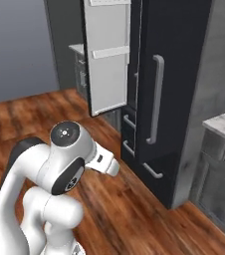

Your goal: Take a sugar cube from the saucer and place it inside the coffee. Then, grab milk from the fridge and place it next to the coffee on the counter to sweeten the coffee.

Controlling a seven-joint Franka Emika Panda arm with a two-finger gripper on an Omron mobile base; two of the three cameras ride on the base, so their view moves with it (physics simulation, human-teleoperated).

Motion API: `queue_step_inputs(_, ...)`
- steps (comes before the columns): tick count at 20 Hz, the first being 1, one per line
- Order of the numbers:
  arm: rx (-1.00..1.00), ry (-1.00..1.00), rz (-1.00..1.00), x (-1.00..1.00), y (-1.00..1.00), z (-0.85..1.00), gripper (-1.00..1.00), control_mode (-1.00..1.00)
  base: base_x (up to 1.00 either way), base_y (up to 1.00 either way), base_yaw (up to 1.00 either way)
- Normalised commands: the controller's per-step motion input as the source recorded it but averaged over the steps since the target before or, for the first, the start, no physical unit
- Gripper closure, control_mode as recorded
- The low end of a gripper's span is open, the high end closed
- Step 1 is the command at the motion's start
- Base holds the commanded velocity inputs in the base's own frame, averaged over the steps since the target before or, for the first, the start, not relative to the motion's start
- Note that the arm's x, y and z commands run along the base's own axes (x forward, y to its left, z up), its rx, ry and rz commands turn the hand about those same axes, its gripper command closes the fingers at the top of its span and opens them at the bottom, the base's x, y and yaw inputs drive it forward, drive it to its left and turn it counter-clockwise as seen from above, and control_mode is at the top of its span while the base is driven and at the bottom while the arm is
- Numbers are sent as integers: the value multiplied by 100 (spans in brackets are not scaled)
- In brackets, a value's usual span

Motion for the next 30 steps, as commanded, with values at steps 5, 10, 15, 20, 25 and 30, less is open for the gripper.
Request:
queue_step_inputs(5, 0, 0, 0, 0, 0, 0, -100, 100, 73, 100, 6)
queue_step_inputs(10, 0, 0, 0, 0, 0, 0, -100, 100, 100, 100, -1)
queue_step_inputs(15, 0, 0, 0, 0, 0, 0, -100, 100, 100, 98, -6)
queue_step_inputs(20, 0, 0, 0, 0, 0, 0, -100, 100, 97, 64, -50)
queue_step_inputs(25, 0, 0, 0, 0, 0, 0, -100, 100, 85, 48, -57)
queue_step_inputs(30, 0, 0, 0, 0, 0, 0, -100, 100, 78, 28, -55)
